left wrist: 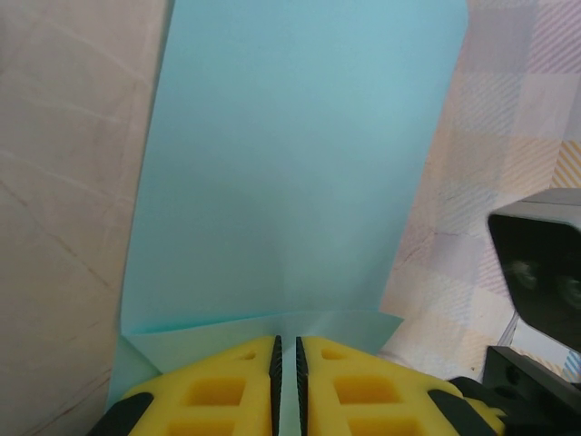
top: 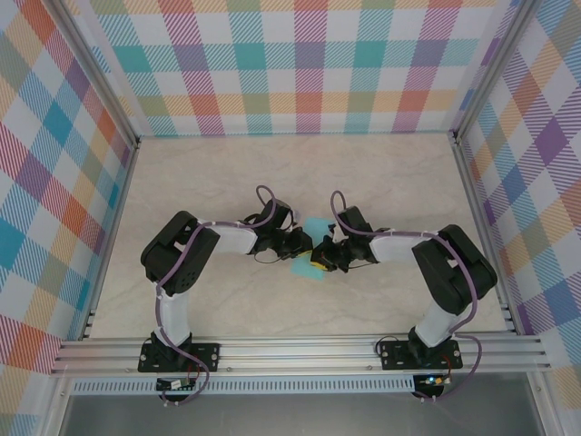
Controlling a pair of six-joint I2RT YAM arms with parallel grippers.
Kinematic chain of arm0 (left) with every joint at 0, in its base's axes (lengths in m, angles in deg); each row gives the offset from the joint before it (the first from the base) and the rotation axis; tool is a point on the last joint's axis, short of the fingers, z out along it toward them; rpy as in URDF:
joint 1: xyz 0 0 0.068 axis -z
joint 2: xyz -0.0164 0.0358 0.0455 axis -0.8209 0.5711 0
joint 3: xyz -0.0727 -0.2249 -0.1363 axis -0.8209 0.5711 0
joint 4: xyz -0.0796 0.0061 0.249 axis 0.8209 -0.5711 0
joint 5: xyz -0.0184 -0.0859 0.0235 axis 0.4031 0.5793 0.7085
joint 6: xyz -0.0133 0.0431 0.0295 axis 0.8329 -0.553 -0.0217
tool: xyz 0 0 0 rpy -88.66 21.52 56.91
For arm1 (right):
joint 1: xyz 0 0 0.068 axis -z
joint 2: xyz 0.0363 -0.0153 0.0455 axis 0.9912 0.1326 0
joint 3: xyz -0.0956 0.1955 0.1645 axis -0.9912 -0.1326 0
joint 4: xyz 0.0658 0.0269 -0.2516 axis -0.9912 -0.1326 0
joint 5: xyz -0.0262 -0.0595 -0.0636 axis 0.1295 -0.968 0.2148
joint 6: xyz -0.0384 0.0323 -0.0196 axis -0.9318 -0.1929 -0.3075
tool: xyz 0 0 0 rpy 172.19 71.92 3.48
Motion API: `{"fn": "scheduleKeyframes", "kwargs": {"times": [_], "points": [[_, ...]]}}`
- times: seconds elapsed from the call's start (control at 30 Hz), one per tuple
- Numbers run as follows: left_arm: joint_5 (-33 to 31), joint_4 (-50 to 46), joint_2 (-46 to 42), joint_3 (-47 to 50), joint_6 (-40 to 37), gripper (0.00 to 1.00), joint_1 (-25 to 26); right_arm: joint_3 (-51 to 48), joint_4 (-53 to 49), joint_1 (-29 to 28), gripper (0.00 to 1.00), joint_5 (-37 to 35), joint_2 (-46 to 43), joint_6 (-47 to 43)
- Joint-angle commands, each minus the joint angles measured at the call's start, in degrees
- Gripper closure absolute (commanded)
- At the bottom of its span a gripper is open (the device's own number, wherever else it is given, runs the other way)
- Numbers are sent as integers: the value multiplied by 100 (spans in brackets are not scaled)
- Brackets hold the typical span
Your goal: Fold a paper plane with a square sheet of paper (pick it up from the middle)
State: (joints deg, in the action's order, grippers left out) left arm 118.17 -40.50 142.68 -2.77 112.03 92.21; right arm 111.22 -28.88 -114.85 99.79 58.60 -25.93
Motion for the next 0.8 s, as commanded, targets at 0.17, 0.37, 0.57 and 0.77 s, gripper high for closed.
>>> {"fn": "scheduleKeyframes", "kwargs": {"times": [0.17, 0.37, 0.57, 0.77], "points": [[-286, -386, 143, 107, -92, 85, -3, -598, 32, -40, 88, 59, -14, -2], [-320, -423, 185, 81, -79, 85, -3, -702, -368, -40, 87, 191, -513, -232], [-321, -445, 227, 43, -78, 86, -3, -874, -749, -40, 87, 130, -747, -446], [-278, -465, 231, 44, -98, 86, 6, -713, -876, -46, 86, 3, -1132, -415]]}}
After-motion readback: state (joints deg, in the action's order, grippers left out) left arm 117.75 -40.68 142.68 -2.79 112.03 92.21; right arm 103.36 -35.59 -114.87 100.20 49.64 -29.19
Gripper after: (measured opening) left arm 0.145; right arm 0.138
